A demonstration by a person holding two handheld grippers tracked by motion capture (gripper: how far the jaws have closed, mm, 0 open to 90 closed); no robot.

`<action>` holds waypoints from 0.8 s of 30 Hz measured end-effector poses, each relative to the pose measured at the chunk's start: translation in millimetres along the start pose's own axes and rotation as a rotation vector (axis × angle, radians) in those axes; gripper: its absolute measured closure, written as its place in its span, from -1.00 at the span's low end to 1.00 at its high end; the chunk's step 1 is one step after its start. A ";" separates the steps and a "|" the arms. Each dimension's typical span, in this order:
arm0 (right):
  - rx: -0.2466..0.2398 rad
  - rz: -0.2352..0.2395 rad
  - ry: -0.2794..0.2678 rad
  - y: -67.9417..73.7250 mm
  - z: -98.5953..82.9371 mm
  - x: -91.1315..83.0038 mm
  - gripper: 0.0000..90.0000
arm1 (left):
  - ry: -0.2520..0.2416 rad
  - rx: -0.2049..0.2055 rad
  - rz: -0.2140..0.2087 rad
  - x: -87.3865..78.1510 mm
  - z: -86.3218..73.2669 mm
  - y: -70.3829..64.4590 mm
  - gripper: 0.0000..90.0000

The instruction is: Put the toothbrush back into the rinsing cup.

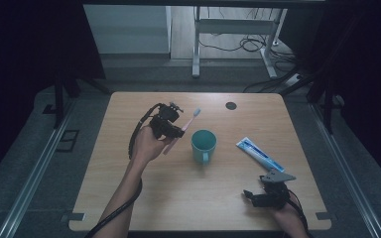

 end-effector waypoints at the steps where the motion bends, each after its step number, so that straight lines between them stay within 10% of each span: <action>1: 0.000 0.000 0.000 0.0 0.0 0.0 -0.71 | -0.016 -0.001 -0.007 -1.1 1.8 -1.6 0.75; 24: -0.001 -0.001 -0.001 -0.1 0.0 0.0 -0.71 | -0.170 0.024 -0.069 -6.0 22.4 -17.9 0.75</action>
Point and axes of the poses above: each handheld gripper's, and its own axes: x roughly forward along the jaws, z roughly out of its top, y roughly to its left, the point moved 5 cm from there along x, roughly forward along the jaws, and after that the axes turned 9 degrees about y, right-handed, at the moved point
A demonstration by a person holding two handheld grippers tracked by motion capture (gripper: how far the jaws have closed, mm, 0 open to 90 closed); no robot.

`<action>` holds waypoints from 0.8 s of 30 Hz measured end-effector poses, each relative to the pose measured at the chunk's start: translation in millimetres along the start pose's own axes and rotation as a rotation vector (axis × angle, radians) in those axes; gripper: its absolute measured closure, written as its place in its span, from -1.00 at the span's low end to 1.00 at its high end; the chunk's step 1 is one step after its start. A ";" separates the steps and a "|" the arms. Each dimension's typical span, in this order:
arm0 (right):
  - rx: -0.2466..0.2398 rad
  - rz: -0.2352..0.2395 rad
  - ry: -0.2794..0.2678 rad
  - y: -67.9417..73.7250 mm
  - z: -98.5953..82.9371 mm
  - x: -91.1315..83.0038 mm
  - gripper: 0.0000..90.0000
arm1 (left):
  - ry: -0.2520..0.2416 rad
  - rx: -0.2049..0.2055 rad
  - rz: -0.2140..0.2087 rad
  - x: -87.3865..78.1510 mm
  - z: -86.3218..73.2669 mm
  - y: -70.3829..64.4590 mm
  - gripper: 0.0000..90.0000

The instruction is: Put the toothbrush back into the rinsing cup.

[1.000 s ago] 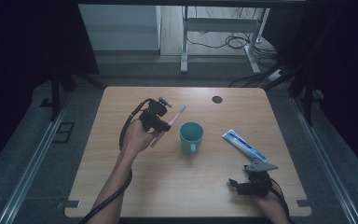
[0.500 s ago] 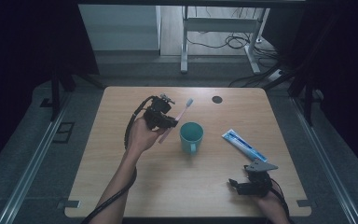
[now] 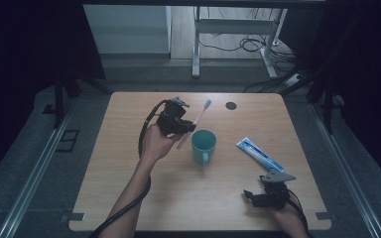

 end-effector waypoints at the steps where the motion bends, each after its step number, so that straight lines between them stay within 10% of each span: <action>1: 0.000 0.000 0.000 0.0 0.0 0.0 -0.71 | -0.013 0.001 -0.003 1.1 1.8 -1.4 0.75; 24: 0.000 0.001 0.000 0.1 0.0 0.0 -0.71 | -0.166 0.011 -0.050 13.9 20.0 -14.0 0.75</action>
Point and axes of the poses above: each handheld gripper's, and its own axes: x roughly forward along the jaws, z roughly out of its top, y roughly to its left, the point moved 5 cm from there along x, roughly forward along the jaws, and after that the axes turned 9 degrees about y, right-handed, at the moved point
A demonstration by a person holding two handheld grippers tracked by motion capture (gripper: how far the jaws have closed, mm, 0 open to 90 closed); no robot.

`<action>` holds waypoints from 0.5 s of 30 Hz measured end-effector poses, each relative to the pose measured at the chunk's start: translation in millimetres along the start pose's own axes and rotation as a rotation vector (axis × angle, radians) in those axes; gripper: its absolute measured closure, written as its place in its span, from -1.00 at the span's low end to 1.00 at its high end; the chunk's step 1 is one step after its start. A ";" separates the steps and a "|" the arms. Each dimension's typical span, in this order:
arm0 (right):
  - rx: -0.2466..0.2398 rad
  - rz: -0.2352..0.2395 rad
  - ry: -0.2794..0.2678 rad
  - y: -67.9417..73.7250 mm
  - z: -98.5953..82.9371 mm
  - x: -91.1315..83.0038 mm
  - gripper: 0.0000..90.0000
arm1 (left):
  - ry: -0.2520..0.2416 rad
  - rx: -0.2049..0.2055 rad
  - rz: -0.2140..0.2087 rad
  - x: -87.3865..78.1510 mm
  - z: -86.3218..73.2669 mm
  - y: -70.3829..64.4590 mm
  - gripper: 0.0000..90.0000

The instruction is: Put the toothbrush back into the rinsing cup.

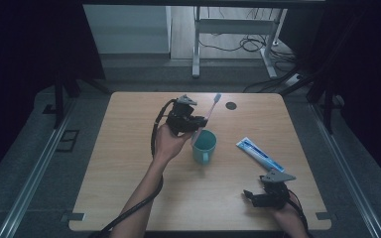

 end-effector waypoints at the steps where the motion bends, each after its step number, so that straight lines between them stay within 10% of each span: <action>1: 0.000 0.000 0.000 0.0 0.0 0.0 -0.71 | -0.013 -0.002 0.000 2.6 0.2 -0.2 0.75; 15: 0.000 0.001 -0.001 0.0 0.0 0.1 -0.71 | -0.058 0.012 0.017 22.4 -2.5 -2.0 0.75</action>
Point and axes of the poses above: each handheld gripper's, and its own axes: x roughly forward along the jaws, z roughly out of its top, y roughly to its left, the point moved 5 cm from there along x, roughly forward along the jaws, and after that the axes turned 9 degrees about y, right-handed, at the moved point
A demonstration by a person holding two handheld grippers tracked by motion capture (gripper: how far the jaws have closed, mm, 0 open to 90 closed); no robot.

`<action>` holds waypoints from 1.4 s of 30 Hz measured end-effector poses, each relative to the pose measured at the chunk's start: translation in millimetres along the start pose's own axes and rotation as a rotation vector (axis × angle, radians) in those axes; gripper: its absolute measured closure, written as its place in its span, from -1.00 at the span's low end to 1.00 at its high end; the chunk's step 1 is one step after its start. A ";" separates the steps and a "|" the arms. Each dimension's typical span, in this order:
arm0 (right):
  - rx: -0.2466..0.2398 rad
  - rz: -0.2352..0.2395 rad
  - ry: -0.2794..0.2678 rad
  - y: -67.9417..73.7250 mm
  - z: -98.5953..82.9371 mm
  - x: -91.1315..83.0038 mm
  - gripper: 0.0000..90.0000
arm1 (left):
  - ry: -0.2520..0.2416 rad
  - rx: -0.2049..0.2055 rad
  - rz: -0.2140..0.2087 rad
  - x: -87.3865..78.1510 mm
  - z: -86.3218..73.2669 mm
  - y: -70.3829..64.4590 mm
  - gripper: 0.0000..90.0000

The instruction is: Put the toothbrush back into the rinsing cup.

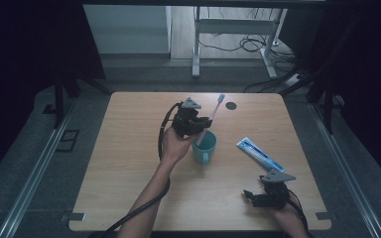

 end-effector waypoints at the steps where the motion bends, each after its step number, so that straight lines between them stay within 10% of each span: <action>1: 0.000 0.000 0.000 0.0 0.0 0.0 -0.71 | 0.000 0.000 0.000 0.0 0.0 0.0 0.75; 25: 0.001 -0.002 0.001 0.0 -0.1 -0.1 -0.71 | -0.042 -0.042 -0.004 24.9 -28.0 4.2 0.75; 42: 0.001 -0.001 0.001 0.1 -0.1 -0.1 -0.71 | 0.017 -0.036 0.019 43.2 -47.3 3.4 0.75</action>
Point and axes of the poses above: each handheld gripper's, and its own axes: x roughly forward along the jaws, z roughly out of its top, y roughly to its left, the point moved 5 cm from there along x, roughly forward along the jaws, and after that the axes turned 9 degrees about y, right-handed, at the moved point
